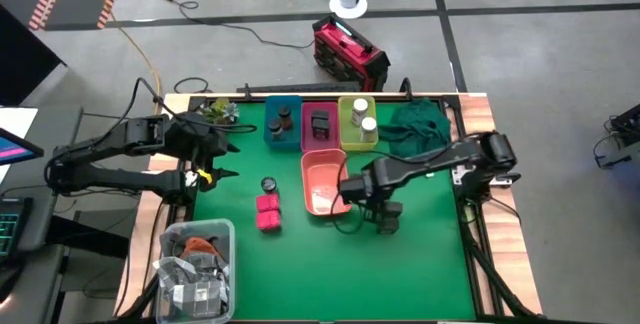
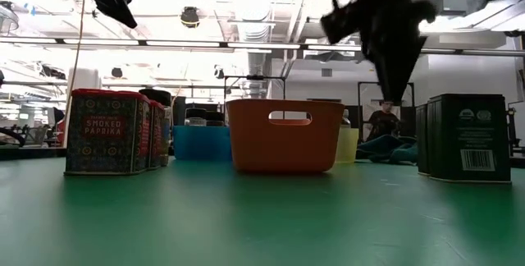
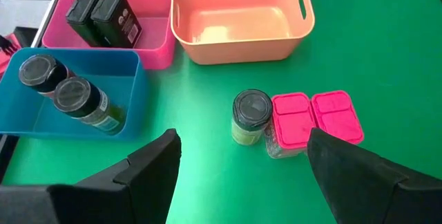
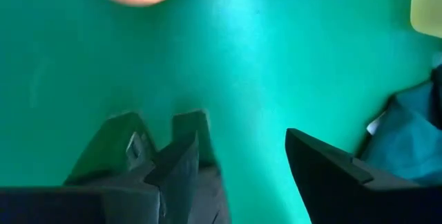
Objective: Sort spices by type
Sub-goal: Put the top black seasoning can into the pink bin
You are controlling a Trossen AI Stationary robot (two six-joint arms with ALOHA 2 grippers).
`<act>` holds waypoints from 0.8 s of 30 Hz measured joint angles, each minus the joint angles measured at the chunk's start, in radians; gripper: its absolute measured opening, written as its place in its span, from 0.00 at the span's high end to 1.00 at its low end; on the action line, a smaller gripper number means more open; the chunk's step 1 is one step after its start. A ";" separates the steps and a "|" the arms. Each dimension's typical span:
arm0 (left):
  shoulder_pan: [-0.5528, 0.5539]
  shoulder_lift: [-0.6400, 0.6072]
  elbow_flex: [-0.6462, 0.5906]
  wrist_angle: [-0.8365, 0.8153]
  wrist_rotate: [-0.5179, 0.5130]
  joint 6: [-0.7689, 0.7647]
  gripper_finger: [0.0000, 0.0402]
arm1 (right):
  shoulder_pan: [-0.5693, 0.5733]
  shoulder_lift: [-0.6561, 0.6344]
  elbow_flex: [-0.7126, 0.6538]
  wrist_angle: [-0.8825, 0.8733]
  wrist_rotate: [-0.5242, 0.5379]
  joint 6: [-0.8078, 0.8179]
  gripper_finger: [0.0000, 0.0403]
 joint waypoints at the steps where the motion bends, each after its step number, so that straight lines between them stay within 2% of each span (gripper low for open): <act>1: 0.000 0.000 0.000 0.000 0.000 -0.001 0.25 | 0.017 -0.011 0.000 0.000 -0.001 0.009 0.38; 8: 0.000 0.000 0.000 -0.007 0.004 -0.019 0.25 | 0.100 -0.026 -0.001 0.016 0.029 0.039 0.37; 15: 0.000 0.000 0.000 -0.018 0.017 -0.024 0.25 | 0.070 -0.062 -0.091 0.081 0.012 0.068 0.34; 24: 0.000 0.000 0.000 -0.021 0.017 -0.025 0.25 | 0.116 -0.070 -0.185 0.153 -0.004 0.094 0.34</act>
